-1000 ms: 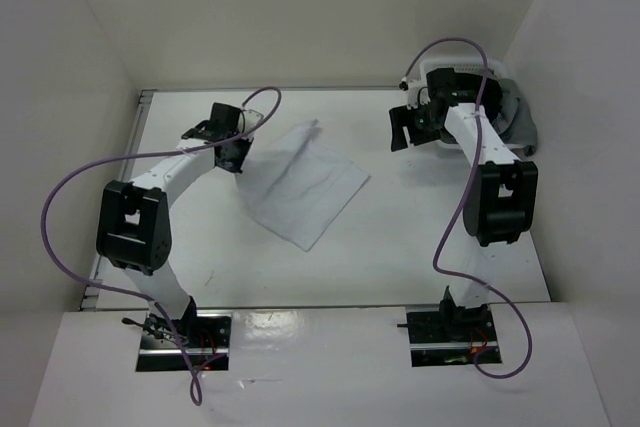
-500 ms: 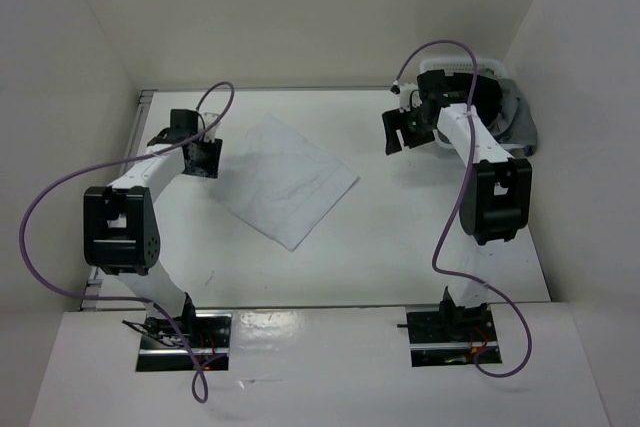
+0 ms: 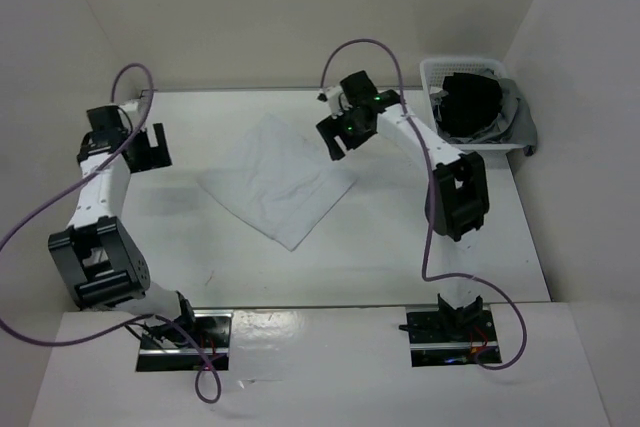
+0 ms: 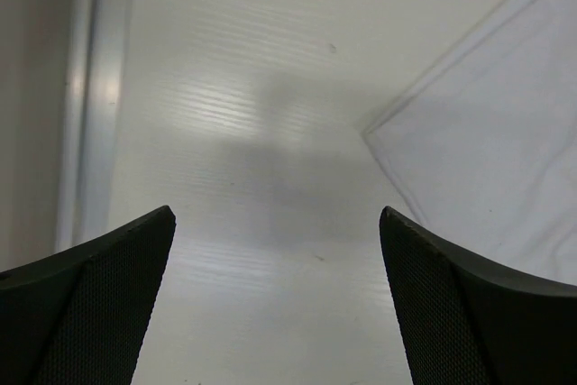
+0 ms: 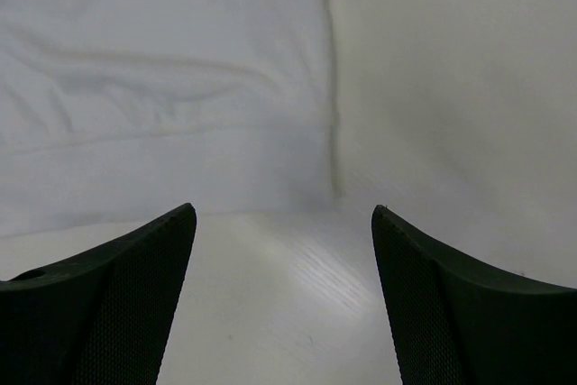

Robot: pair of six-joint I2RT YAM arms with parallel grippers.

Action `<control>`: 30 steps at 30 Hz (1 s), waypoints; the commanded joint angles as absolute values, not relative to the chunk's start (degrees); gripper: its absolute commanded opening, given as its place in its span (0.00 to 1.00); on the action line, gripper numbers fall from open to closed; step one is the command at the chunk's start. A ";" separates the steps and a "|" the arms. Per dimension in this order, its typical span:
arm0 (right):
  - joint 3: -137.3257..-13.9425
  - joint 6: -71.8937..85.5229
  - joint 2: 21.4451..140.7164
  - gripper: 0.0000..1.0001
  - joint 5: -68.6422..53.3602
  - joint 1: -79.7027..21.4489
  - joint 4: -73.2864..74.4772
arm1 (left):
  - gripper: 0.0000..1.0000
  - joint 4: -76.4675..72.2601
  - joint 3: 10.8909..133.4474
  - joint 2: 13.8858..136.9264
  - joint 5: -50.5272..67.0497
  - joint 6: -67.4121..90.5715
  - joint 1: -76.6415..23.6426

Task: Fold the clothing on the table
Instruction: Flatten the skirt out

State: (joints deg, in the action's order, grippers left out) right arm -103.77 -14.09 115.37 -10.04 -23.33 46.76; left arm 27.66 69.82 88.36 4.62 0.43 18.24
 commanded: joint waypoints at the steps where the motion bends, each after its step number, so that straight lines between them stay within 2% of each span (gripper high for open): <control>1: -111.52 -14.50 119.96 0.83 -8.44 -28.55 47.72 | 1.00 29.88 70.33 82.98 12.45 0.98 24.15; 6: -126.10 -15.64 130.22 0.86 -12.39 -34.09 50.80 | 1.00 32.51 66.37 78.67 20.04 -1.32 36.27; 13: -145.61 -17.58 144.04 0.91 -14.85 -35.42 57.21 | 1.00 30.50 59.59 67.61 19.96 -2.46 40.08; 20: -152.31 -19.15 150.20 0.95 -15.38 -39.37 57.22 | 1.00 31.55 58.97 63.20 15.56 -2.46 40.08; 30: -156.97 -21.53 155.65 0.98 -14.25 -42.36 59.58 | 1.00 29.63 57.30 62.05 16.17 -2.99 40.61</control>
State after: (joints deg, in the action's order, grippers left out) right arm -153.38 -19.77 154.26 -14.35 -41.58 57.01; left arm 31.92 57.49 63.07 15.35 -1.72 39.99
